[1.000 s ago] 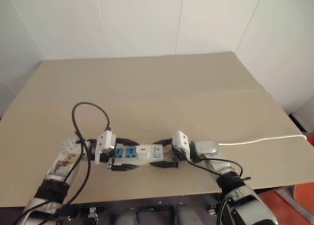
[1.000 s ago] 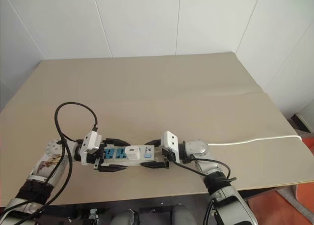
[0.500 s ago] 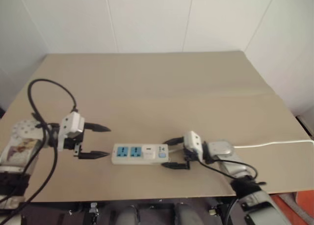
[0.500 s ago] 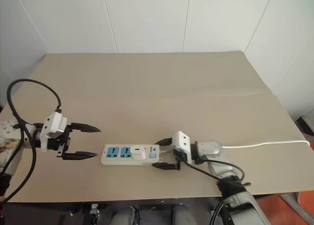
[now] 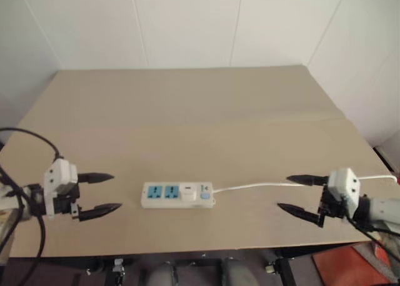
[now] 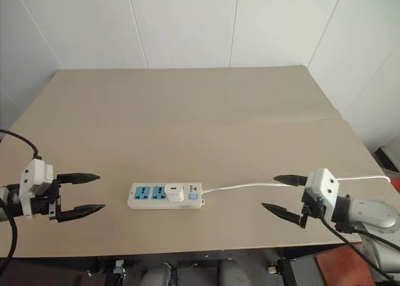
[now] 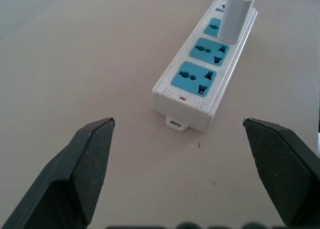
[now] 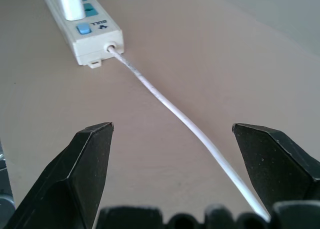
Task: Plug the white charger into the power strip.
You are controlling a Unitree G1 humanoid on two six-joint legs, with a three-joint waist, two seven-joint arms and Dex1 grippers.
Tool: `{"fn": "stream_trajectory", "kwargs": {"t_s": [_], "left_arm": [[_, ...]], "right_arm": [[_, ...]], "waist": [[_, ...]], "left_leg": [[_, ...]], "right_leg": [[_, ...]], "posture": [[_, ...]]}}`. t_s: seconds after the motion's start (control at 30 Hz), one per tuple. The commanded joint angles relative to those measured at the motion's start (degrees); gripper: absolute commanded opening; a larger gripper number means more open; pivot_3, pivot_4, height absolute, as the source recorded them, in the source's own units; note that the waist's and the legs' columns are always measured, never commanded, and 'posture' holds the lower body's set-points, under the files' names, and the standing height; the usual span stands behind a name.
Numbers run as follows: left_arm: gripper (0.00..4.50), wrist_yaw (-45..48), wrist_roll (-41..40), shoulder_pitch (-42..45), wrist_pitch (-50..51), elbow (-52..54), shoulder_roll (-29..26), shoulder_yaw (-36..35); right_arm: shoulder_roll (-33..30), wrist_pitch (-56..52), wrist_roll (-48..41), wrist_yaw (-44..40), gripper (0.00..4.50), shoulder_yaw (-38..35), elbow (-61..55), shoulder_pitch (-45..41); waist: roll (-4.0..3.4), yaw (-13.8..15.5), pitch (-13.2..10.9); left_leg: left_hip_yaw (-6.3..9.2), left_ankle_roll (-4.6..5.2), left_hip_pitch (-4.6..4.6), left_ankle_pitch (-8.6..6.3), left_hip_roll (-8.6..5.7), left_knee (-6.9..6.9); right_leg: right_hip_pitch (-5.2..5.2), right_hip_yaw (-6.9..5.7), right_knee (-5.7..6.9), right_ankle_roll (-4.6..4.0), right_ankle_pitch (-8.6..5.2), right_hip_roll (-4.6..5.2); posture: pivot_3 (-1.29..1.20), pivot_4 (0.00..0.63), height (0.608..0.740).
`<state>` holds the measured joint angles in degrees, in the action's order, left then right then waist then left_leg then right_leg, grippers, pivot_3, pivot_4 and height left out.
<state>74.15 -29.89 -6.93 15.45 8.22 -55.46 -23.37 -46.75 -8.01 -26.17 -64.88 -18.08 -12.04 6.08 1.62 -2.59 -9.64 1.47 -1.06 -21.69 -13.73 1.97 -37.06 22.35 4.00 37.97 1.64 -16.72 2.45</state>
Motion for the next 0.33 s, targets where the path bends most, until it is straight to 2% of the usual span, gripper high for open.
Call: {"fn": "stream_trajectory", "kwargs": {"t_s": [0.03, 0.33], "left_arm": [[4.5, -2.2, -2.1, -1.5, 2.5, 3.8, 0.5, -3.0], [4.5, -5.5, -1.6, -3.6, 9.0, 8.2, -1.1, -2.7]], "right_arm": [[-0.8, -0.9, -1.9, 0.6, 4.48, -2.7, -2.0, 0.6], [-0.8, -1.3, -0.8, 0.8, 4.48, -1.7, -1.4, 0.5]], "waist": [[0.0, 0.1, 0.0], [0.04, 0.2, 0.0]], "left_leg": [[0.0, 0.0, -0.02, 0.0, -0.01, 0.0], [0.02, 0.0, -0.15, 0.0, -0.07, -0.01]], "right_leg": [[0.01, 0.0, 0.0, -0.03, 0.02, 0.0], [0.03, -0.01, -0.08, -0.28, 0.17, 0.06]], "posture": [[0.0, 0.15, 0.74], [0.0, 0.15, 0.74]]}}
